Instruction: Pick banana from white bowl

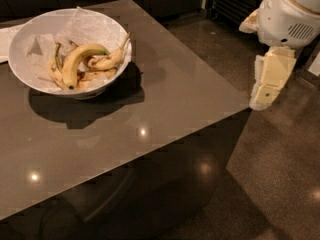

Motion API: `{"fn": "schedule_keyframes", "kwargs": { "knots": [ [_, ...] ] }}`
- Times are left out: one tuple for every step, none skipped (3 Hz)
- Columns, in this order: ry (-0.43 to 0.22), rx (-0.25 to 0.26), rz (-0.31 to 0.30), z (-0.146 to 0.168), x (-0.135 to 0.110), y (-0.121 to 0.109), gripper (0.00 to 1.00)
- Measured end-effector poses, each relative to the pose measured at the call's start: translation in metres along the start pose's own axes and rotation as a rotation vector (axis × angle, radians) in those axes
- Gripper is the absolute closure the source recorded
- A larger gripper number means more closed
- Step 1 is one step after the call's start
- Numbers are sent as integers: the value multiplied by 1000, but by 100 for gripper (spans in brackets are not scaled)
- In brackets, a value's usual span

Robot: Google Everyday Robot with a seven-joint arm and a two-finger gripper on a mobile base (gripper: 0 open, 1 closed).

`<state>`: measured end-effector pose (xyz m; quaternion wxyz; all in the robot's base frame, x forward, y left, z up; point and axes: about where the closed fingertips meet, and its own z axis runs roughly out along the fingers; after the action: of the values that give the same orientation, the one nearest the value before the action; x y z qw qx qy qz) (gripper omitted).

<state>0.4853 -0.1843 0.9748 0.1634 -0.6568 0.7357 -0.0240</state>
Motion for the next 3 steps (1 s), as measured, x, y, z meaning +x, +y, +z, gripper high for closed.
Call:
{"fn": "schedule_keyframes", "kwargs": {
  "knots": [
    [-4,16,-70,7,-18,-23,0],
    [14,19,-197,15,-52,-47,0],
    [20,5,-323,28,-90,-63,0]
  ]
}}
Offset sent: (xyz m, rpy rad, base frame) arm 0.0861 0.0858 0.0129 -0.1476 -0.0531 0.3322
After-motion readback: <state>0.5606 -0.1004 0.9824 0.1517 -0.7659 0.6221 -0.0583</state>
